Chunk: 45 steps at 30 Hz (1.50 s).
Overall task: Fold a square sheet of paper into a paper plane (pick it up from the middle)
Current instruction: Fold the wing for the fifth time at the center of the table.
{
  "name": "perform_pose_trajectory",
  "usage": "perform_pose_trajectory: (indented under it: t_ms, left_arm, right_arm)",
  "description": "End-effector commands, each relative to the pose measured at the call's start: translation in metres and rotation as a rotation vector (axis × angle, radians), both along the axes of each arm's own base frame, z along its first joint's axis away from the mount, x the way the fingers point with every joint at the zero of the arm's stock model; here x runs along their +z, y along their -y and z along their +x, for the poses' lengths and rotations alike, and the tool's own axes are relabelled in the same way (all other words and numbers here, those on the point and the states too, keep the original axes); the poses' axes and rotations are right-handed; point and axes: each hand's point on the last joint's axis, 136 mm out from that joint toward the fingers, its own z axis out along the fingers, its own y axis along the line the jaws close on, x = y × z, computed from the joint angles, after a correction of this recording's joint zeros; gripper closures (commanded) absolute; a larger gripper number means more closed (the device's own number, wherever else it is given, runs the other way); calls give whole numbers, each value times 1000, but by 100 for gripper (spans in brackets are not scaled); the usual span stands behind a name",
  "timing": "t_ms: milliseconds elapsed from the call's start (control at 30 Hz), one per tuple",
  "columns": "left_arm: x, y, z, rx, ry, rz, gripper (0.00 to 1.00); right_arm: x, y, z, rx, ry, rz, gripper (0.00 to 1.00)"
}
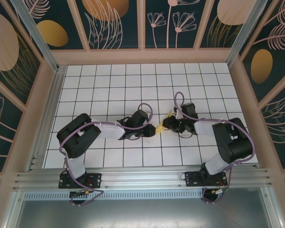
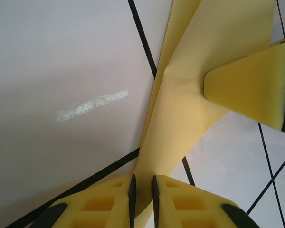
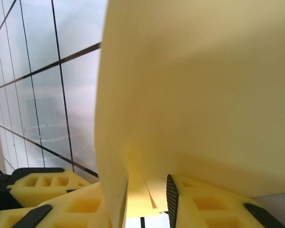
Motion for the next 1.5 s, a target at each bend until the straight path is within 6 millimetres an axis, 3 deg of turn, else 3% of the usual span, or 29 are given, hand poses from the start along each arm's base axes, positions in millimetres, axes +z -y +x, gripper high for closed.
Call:
perform_pose_trajectory:
  t_ms: [0,233,467,800,1167,1300,1467]
  left_arm:
    - [-11,-3,-1,14,-20,54,81]
    - [-10,-1,-3,1,-3,82,81]
    - [-12,-3,-3,-2,-2,97,81]
    - [20,8,7,39,23,-5,70]
    - [36,17,15,49,-32,-134,66]
    - [28,9,22,96,-52,-104,70]
    - [15,11,17,83,-102,-83,83]
  right_arm:
    - [13,-3,10,-13,27,35,71]
    - [0,7,11,-5,39,-53,83]
    - [-1,12,19,21,89,-121,89]
    - [-13,24,19,28,95,-221,97]
    - [-23,25,19,27,48,-233,100]
    - [-27,25,18,29,36,-235,100]
    - [-30,27,19,19,23,-237,100]
